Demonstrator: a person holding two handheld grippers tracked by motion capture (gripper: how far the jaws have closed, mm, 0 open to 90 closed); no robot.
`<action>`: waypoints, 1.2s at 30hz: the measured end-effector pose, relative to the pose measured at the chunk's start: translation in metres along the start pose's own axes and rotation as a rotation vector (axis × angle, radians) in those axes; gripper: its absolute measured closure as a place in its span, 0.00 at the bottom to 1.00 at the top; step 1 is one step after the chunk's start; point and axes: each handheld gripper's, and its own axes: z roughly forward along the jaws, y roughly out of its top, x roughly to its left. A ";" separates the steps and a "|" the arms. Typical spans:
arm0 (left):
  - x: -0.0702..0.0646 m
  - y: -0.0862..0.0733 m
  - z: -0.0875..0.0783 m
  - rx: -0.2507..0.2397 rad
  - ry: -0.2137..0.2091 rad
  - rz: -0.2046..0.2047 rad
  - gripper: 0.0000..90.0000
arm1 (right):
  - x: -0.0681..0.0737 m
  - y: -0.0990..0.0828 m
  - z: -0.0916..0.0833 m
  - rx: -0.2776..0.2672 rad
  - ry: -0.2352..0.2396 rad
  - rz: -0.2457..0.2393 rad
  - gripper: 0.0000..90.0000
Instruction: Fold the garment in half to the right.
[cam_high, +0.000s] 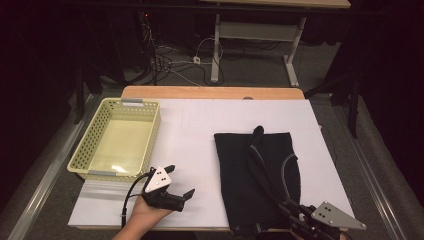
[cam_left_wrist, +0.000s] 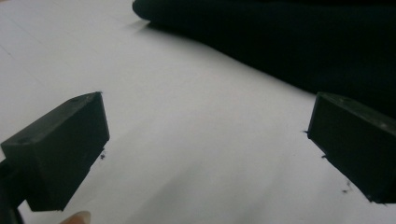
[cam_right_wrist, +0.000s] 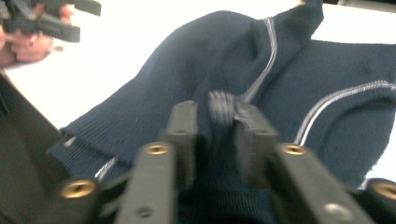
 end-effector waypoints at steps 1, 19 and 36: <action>0.000 0.000 0.000 -0.004 -0.007 -0.001 0.00 | 0.003 0.004 0.000 -0.011 -0.009 -0.015 0.66; 0.005 -0.002 -0.001 -0.012 -0.061 -0.026 0.00 | 0.011 0.012 0.059 0.192 -0.031 -0.147 0.73; 0.002 -0.005 -0.006 -0.057 -0.072 0.005 0.00 | -0.019 -0.004 0.016 0.120 -0.095 -0.016 0.95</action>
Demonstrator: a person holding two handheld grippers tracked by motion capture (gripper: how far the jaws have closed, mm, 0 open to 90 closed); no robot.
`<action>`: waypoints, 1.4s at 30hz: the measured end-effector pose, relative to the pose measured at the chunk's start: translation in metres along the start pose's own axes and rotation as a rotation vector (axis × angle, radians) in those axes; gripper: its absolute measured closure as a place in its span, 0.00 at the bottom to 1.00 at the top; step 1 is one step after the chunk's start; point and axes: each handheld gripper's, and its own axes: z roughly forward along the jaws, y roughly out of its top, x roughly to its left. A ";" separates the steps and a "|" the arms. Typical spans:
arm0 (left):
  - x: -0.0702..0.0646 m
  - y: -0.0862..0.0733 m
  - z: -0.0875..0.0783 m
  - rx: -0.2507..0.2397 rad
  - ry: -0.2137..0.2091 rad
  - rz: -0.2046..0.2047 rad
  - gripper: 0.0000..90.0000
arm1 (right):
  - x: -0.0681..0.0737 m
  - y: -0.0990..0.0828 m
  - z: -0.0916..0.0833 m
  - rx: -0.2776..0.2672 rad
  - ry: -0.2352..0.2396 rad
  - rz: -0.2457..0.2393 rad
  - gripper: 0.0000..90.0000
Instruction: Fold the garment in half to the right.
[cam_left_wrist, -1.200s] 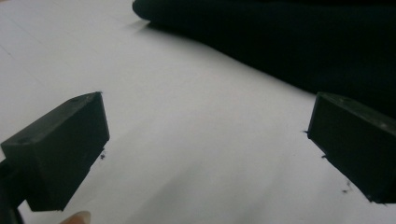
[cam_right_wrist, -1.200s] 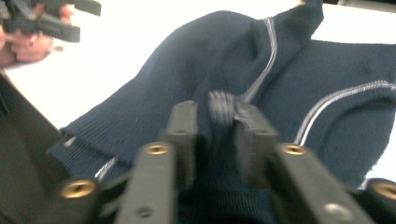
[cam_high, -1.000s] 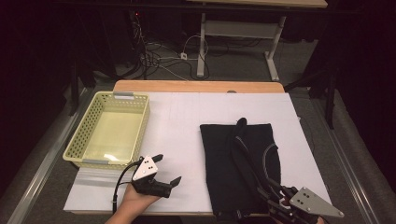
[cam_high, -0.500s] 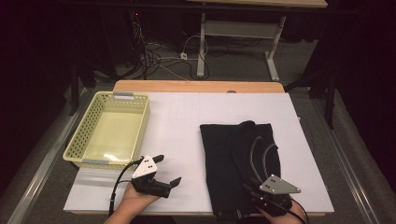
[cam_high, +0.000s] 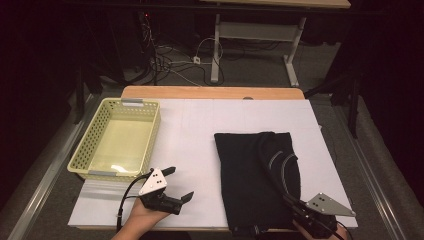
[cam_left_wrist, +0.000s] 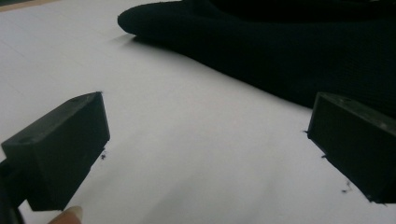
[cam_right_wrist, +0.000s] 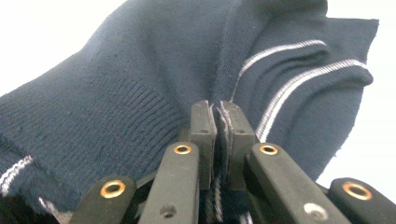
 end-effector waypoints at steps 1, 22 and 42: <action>0.000 0.000 0.000 0.001 -0.001 0.000 0.00 | -0.001 -0.002 -0.001 0.001 -0.005 0.004 0.94; 0.003 0.000 0.000 -0.001 -0.019 -0.017 0.00 | -0.021 0.098 0.094 0.027 -0.031 -0.009 0.58; 0.002 0.000 0.000 -0.007 -0.026 -0.005 0.00 | -0.092 0.076 0.105 0.166 -0.240 0.138 0.71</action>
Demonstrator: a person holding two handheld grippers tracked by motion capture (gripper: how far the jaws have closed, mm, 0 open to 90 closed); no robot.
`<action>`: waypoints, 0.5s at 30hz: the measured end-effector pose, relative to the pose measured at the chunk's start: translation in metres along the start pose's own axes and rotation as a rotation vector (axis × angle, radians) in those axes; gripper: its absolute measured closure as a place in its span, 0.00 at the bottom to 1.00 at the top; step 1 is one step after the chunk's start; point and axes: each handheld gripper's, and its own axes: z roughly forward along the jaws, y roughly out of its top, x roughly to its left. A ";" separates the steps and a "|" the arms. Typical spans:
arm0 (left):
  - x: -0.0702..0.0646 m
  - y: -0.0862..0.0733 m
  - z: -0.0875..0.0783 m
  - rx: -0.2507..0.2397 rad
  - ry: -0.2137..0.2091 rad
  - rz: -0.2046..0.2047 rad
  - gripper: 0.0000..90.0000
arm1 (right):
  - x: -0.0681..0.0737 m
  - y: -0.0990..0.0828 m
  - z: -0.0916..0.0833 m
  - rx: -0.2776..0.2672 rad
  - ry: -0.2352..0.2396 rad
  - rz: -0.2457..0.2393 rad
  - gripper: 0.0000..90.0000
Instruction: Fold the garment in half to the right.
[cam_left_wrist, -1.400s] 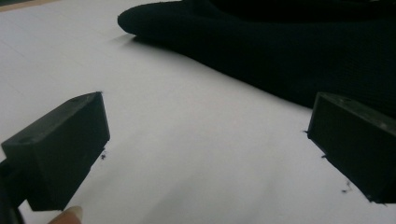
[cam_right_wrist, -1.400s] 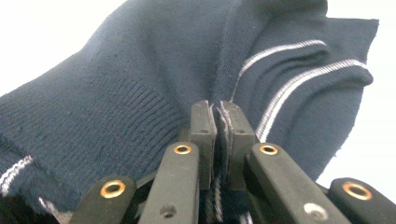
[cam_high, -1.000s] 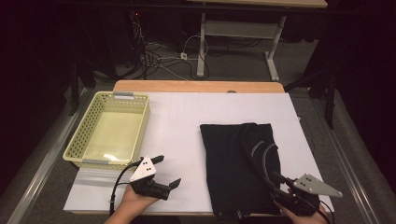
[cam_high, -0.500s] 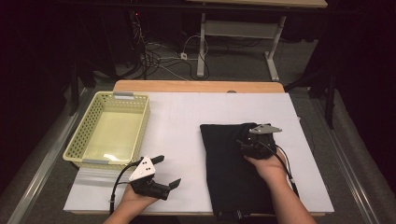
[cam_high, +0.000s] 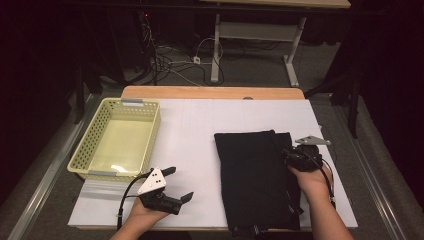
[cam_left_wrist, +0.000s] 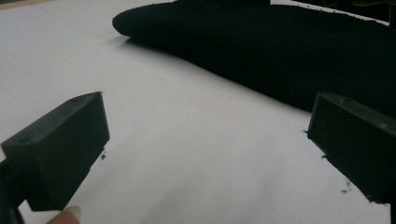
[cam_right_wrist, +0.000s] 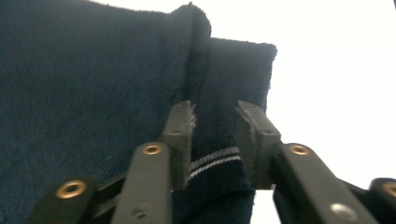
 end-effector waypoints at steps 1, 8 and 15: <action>0.000 0.000 0.000 0.000 0.000 0.000 0.00 | -0.001 0.001 -0.001 -0.021 0.014 0.012 0.70; 0.000 0.000 0.000 0.002 -0.001 -0.004 0.00 | 0.011 0.004 0.010 -0.031 0.111 0.008 0.54; 0.001 0.001 0.001 0.000 0.008 -0.016 0.00 | 0.013 0.000 0.026 0.045 0.141 0.047 0.44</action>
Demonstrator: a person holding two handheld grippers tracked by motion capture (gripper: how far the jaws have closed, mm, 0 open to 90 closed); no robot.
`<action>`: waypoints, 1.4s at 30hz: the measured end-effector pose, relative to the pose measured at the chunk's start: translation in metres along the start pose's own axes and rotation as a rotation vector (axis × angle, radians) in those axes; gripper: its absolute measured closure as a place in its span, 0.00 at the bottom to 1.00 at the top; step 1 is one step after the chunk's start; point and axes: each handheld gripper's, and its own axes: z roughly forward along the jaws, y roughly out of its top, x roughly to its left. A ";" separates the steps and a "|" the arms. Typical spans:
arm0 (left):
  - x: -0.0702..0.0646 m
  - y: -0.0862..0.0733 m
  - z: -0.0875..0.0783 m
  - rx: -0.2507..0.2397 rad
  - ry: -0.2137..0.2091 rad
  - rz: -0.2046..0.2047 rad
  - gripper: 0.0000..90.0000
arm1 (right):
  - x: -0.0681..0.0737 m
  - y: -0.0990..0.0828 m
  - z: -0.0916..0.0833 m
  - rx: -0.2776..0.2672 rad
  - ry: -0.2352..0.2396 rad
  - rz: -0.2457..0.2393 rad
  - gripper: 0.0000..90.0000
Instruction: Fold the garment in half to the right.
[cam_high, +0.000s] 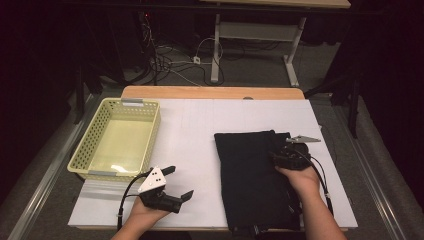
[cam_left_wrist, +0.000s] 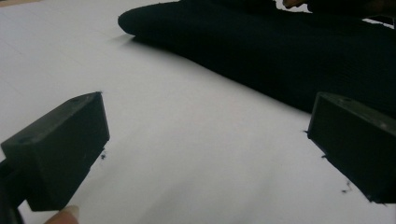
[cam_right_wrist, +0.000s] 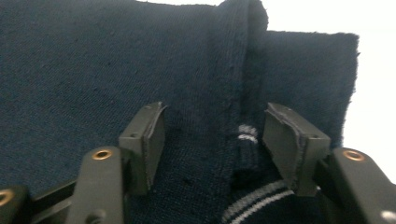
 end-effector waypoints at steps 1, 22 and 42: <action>0.000 0.000 0.000 0.000 -0.005 0.006 0.00 | 0.000 0.000 0.001 0.011 0.004 -0.002 0.44; -0.002 -0.001 0.000 -0.001 -0.006 0.016 0.00 | 0.021 -0.003 -0.002 -0.020 -0.030 -0.142 0.83; -0.002 -0.001 -0.001 -0.002 -0.025 0.024 0.00 | -0.007 0.017 -0.051 -0.165 -0.098 -0.121 0.90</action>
